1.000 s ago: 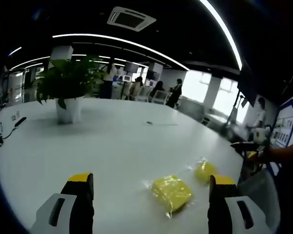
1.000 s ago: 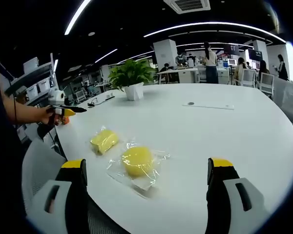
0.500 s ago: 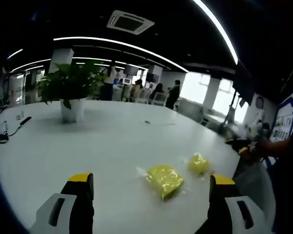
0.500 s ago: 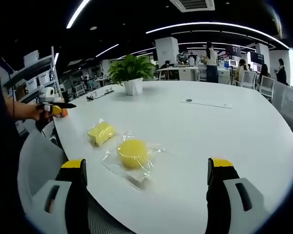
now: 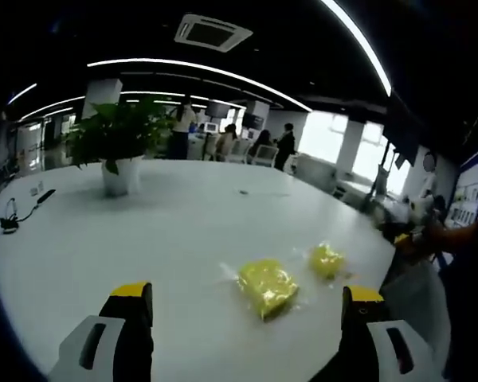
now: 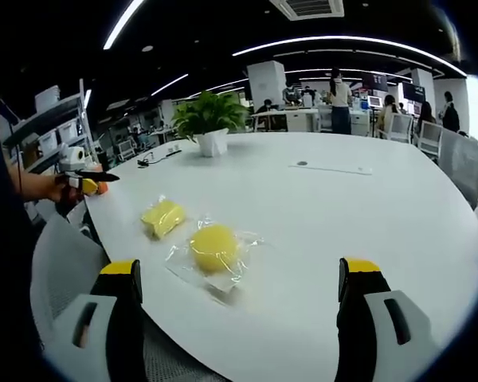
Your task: Compare the silicone blocks by pressing each to a similar depth, holding the contact briefly, and releasing to observe deformation and rebound differences across the visible hardness samples.
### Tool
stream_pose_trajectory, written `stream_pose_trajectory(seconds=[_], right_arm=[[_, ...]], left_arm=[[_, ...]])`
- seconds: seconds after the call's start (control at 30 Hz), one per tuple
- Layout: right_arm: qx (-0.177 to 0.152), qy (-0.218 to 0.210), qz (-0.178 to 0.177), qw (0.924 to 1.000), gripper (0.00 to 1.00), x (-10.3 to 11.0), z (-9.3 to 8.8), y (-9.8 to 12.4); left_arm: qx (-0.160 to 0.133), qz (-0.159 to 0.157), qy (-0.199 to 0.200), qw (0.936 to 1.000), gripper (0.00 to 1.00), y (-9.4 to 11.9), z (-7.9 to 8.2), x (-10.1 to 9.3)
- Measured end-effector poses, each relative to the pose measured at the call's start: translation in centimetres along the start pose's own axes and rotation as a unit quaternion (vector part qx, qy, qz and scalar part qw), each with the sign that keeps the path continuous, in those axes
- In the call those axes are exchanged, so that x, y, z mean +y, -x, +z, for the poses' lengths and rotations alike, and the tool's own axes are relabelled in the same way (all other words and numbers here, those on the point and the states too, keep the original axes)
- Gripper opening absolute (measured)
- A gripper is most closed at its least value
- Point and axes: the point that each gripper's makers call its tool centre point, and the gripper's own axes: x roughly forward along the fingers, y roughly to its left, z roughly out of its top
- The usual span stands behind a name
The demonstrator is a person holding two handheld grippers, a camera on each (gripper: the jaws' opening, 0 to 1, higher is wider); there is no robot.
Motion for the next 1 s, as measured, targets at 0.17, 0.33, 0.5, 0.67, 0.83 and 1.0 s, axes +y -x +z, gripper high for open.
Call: stream_pose_trajectory(seconds=[0.17, 0.33, 0.5, 0.67, 0.83, 1.0], right_arm=[[0.005, -0.006, -0.001, 1.0000, 0.96, 0.1, -0.7, 0.0], [0.000, -0.004, 0.000, 1.0000, 0.96, 0.1, -0.6, 0.0], [-0.001, -0.005, -0.002, 1.0000, 0.96, 0.1, -0.6, 0.0], [0.000, -0.003, -0.002, 1.0000, 0.96, 0.4, -0.6, 0.0], [0.011, -0.008, 0.000, 0.9999, 0.96, 0.7, -1.4, -0.4], [0.007, -0.009, 0.000, 0.9999, 0.96, 0.7, -1.2, -0.6]], left_arm=[[0.003, -0.006, 0.001, 1.0000, 1.00, 0.0, -0.2, -0.3], [0.011, 0.013, -0.003, 0.9999, 1.00, -0.1, -1.1, 0.1], [0.012, 0.014, -0.002, 0.9998, 1.00, 0.0, -1.4, 0.0], [0.003, 0.020, -0.022, 0.9996, 1.00, 0.7, -1.1, 0.2], [-0.002, 0.030, 0.011, 0.9995, 1.00, 1.2, -1.0, 1.0], [0.011, 0.051, 0.025, 0.9983, 1.00, 1.2, -1.6, 1.4]])
